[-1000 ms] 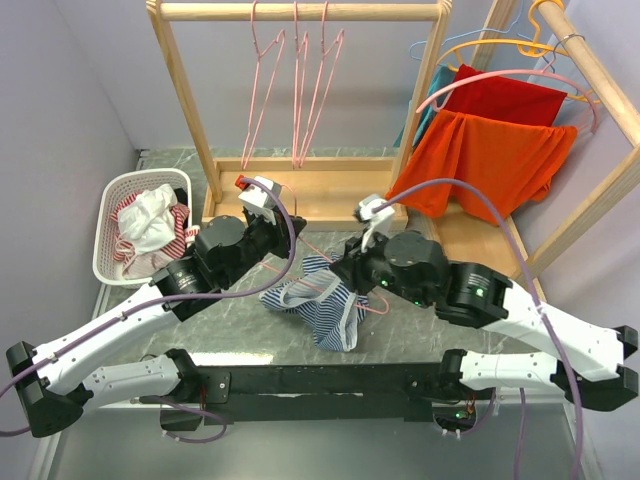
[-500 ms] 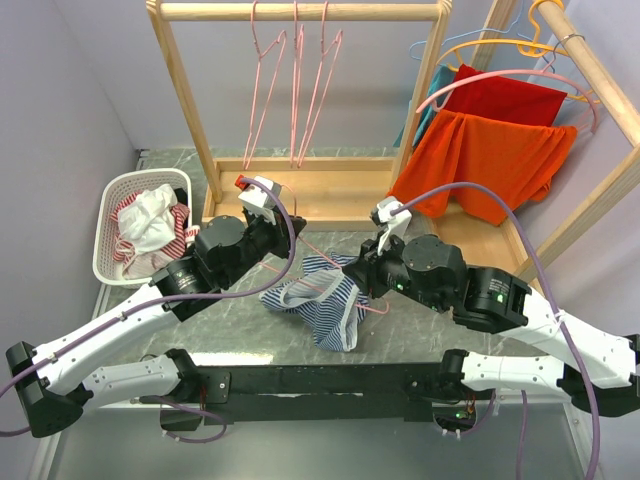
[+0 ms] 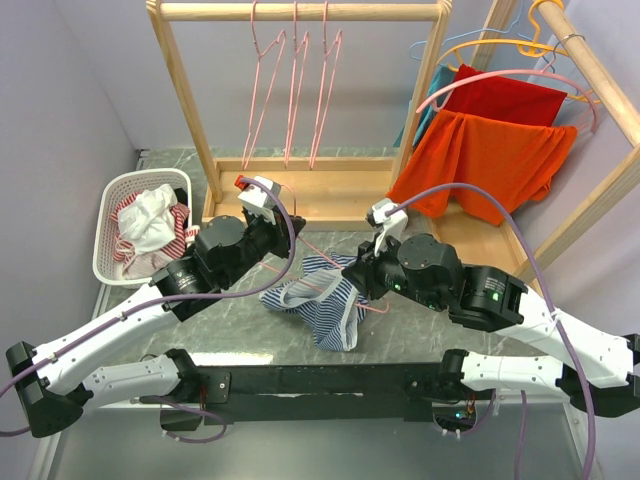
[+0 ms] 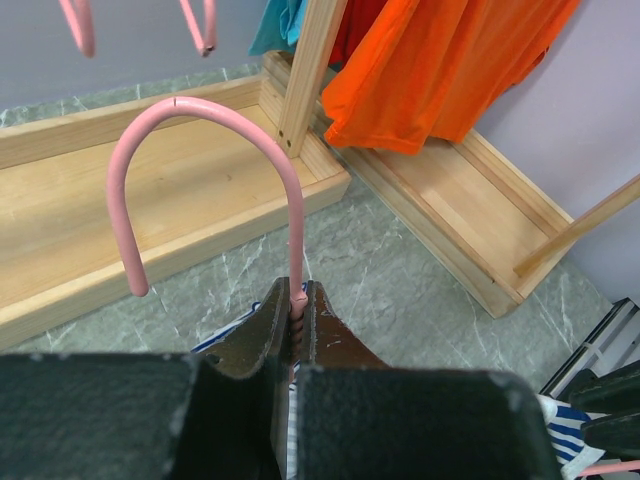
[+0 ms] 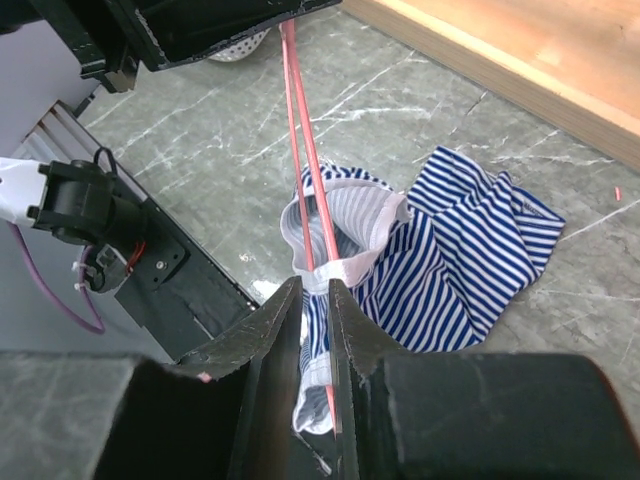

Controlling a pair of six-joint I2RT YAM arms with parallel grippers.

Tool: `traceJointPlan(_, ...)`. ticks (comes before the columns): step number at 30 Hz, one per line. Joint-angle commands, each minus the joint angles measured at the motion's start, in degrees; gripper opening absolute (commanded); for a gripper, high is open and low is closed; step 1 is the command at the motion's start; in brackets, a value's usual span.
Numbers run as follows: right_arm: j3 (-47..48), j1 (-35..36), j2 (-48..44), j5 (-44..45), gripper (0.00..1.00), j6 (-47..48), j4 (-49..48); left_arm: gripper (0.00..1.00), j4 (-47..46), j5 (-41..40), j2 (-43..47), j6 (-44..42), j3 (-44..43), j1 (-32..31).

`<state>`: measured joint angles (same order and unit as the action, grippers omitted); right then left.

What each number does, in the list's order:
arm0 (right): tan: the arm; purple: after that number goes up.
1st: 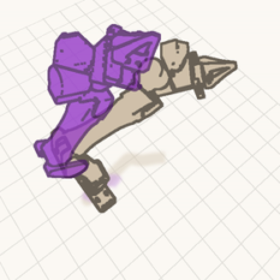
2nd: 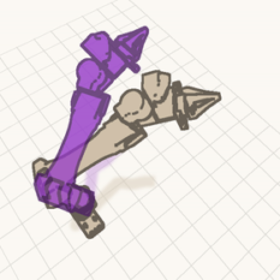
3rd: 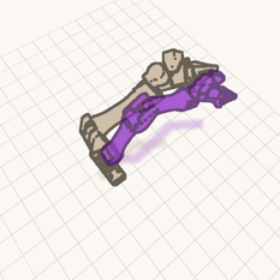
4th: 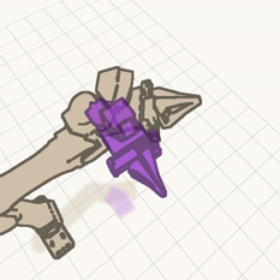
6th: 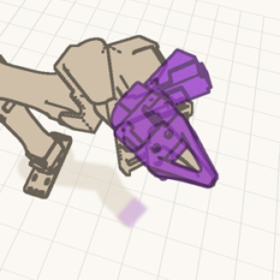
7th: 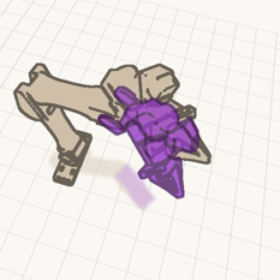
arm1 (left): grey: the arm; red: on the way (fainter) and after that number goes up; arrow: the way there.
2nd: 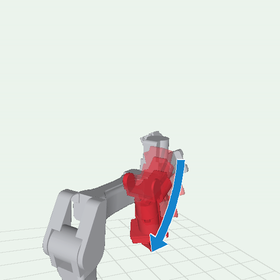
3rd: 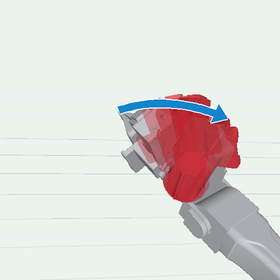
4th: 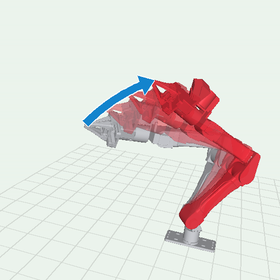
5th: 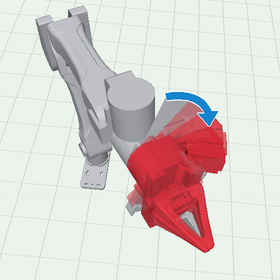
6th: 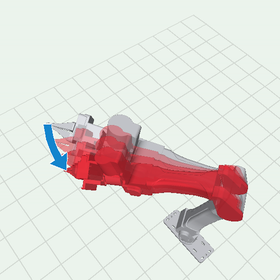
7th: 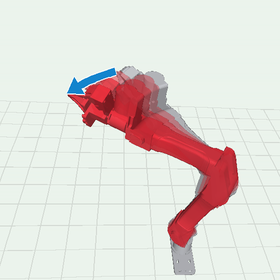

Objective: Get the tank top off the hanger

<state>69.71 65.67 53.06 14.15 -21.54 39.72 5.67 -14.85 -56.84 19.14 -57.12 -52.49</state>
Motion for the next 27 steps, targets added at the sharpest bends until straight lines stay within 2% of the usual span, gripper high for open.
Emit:
traceJointPlan(1, -0.80, -0.80, 0.73, -0.88, 0.24, 0.27, -0.53, 0.01, -1.45, 0.00, 1.03, -0.50, -0.97, -0.16)
traceJointPlan(11, -1.51, -1.86, 0.56, -0.97, 0.16, 0.01, -0.88, 0.01, -1.63, 0.09, 1.29, -0.59, -0.80, -0.07)
traceJointPlan(13, -1.51, -2.12, 0.64, -0.53, 0.19, -0.17, -0.44, 0.01, -1.54, 0.17, 1.21, -0.50, -0.88, -0.07)
traceJointPlan(14, -1.51, -2.12, 0.73, -0.27, 0.24, -0.26, -0.26, 0.01, -1.54, 0.17, 1.20, -0.50, -0.88, -0.16)
traceJointPlan(22, -2.30, -3.26, -0.06, -0.44, 0.28, -0.17, -0.88, 0.01, -1.80, 0.17, 1.56, -0.33, -0.71, -0.16)
traceJointPlan(25, -2.48, -3.44, -0.15, -1.32, 0.28, -0.17, -1.05, 0.01, -1.72, 0.26, 1.47, -0.41, -0.71, -0.16)
traceJointPlan(27, -2.65, -3.53, -0.15, -2.28, 0.23, -0.08, -1.32, 0.01, -1.80, 0.26, 1.38, -0.42, -0.80, -0.07)
